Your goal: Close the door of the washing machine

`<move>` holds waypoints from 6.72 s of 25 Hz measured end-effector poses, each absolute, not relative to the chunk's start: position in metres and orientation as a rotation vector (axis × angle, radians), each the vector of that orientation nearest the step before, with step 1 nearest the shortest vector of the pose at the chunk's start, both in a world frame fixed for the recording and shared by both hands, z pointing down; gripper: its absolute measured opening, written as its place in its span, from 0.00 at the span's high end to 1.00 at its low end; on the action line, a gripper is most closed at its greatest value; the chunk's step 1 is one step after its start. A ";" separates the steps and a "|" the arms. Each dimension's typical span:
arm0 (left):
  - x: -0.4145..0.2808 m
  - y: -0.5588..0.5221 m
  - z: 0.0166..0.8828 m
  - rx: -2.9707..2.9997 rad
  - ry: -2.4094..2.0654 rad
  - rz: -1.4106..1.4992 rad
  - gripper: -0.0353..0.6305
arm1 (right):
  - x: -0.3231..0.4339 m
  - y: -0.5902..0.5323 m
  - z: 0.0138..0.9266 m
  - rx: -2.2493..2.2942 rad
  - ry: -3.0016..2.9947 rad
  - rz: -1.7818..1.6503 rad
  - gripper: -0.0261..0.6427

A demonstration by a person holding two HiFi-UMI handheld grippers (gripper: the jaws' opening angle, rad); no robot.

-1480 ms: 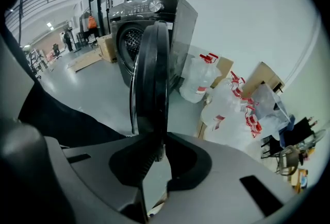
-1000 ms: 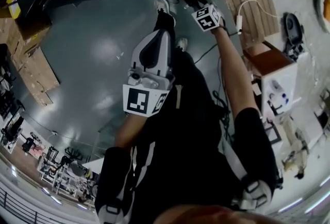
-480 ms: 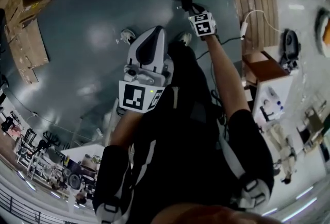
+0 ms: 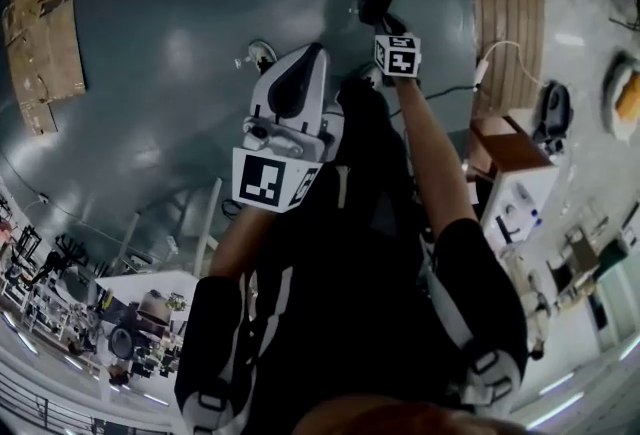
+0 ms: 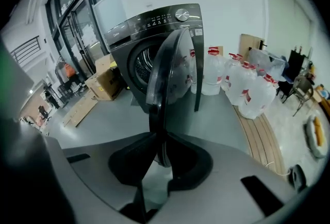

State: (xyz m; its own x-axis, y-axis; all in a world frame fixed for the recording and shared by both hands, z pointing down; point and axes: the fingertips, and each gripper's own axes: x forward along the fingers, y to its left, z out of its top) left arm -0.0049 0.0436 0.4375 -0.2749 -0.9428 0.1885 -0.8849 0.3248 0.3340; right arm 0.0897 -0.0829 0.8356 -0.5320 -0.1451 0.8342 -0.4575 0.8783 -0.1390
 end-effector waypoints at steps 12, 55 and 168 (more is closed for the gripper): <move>-0.114 0.101 0.435 1.532 -2.289 -0.334 0.94 | 0.002 -0.026 0.840 0.463 -2.089 0.506 0.87; -0.318 0.191 0.452 1.552 -2.297 -0.340 0.94 | -0.231 0.016 0.839 0.752 -2.073 0.697 0.85; -0.261 0.159 0.245 1.656 -2.528 -0.289 0.94 | -0.180 0.038 0.308 0.384 -2.851 0.402 0.95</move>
